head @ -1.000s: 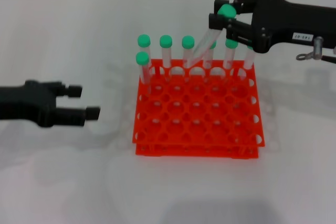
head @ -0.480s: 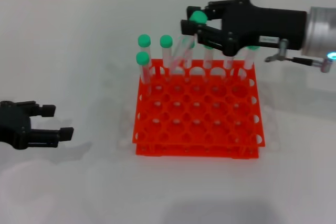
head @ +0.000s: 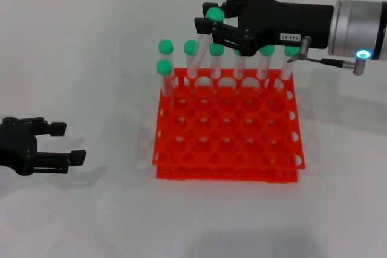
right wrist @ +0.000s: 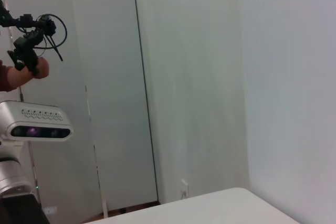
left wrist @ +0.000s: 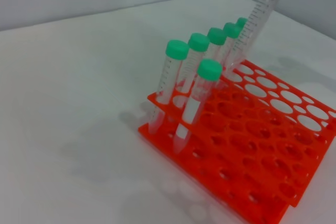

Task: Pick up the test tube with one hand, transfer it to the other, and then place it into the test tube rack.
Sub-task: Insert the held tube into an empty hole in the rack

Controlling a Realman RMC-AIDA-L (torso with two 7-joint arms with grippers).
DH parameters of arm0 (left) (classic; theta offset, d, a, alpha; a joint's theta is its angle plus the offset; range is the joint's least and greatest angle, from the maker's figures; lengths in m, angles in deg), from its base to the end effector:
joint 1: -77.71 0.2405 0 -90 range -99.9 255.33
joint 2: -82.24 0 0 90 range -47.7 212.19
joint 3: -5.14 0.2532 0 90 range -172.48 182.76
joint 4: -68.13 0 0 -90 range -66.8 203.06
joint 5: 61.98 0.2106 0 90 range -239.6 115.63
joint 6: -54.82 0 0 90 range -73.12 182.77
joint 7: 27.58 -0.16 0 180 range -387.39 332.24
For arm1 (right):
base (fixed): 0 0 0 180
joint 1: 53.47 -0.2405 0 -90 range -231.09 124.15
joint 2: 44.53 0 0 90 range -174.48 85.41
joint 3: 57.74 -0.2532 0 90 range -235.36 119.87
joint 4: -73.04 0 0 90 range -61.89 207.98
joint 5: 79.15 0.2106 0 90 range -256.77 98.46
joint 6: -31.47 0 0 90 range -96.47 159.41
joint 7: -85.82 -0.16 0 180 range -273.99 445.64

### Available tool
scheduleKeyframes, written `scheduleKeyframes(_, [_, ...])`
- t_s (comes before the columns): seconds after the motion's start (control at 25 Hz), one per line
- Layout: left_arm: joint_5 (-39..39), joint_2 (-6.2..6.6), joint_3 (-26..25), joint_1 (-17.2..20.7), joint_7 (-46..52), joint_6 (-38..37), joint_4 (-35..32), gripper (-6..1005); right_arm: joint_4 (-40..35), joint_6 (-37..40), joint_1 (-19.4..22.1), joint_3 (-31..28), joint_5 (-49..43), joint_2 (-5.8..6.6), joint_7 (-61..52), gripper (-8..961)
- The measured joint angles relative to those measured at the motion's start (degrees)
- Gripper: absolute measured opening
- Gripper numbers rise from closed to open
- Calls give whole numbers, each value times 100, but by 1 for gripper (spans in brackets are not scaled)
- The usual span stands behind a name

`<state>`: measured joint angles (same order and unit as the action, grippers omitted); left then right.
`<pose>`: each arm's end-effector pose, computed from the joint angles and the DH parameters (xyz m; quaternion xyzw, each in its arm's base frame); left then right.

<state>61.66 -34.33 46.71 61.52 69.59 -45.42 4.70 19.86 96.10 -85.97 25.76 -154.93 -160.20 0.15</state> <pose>-0.3067 0.2768 0.0610 -0.9364 -0.3038 -0.1040 0.1415 0.1181 0.3824 -0.0299 -0.9359 0.0952 0.3062 0.1456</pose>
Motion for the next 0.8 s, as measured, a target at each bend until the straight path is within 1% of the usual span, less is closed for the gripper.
scheduleKeyframes(0.4, [2, -7, 26, -76, -125, 23, 78, 863, 59, -368, -235, 117, -354, 10, -347, 299])
scheduleKeyframes(0.8, [9, 4, 24, -136, -161, 22, 218, 862, 55, -425, -263, 144, -620, 22, -661, 303])
